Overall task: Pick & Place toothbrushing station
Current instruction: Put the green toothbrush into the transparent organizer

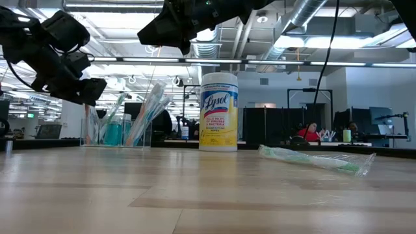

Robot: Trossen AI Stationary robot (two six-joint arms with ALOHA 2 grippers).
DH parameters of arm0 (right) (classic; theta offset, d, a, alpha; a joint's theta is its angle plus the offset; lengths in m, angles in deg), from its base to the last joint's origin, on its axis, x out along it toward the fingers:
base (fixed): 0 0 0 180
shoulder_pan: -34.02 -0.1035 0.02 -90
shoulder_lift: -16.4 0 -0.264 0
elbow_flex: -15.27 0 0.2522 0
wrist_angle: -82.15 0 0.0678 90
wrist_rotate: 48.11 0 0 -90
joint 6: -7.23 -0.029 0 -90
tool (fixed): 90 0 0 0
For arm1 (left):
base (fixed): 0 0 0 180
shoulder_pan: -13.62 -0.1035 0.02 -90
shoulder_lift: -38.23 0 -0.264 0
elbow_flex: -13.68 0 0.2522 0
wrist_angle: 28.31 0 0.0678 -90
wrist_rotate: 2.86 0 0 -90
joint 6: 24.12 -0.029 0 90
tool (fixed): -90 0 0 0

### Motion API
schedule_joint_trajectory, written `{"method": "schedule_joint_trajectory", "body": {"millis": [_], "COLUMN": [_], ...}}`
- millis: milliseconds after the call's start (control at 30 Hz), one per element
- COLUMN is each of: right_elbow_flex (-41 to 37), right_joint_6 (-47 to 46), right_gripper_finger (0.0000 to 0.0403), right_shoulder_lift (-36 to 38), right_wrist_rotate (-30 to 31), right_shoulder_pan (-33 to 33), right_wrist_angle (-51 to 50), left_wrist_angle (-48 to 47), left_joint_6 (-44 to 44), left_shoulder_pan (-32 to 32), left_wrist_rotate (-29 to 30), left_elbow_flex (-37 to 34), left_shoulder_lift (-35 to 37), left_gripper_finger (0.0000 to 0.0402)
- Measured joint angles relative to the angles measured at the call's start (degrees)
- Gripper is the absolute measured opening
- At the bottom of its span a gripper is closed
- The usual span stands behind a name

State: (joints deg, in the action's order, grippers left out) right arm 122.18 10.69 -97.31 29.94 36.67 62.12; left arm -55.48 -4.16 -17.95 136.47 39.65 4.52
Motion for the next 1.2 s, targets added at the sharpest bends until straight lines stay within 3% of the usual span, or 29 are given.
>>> {"method": "schedule_joint_trajectory", "body": {"millis": [200, 533, 1200], "right_elbow_flex": [0.0, 0.0, 0.0], "right_joint_6": [0.1, 0.2, 0.0], "right_gripper_finger": [0.0077, 0.0077, 0.0077], "right_shoulder_lift": [0.0, 0.0, 0.0], "right_wrist_rotate": [0.0, 0.0, 0.0], "right_shoulder_pan": [0.0, 0.0, 0.0], "right_wrist_angle": [0.0, 0.0, -1.4], "left_wrist_angle": [-1.7, -6.9, -7.5], "left_joint_6": [-0.7, 0.5, 3.4], "left_shoulder_pan": [0.0, 0.0, 0.3], "left_wrist_rotate": [-0.4, -6.4, -35.1], "left_elbow_flex": [0.0, 0.0, 0.0], "left_shoulder_lift": [0.0, 0.0, 0.0], "left_gripper_finger": [0.0175, 0.0168, 0.0147]}}
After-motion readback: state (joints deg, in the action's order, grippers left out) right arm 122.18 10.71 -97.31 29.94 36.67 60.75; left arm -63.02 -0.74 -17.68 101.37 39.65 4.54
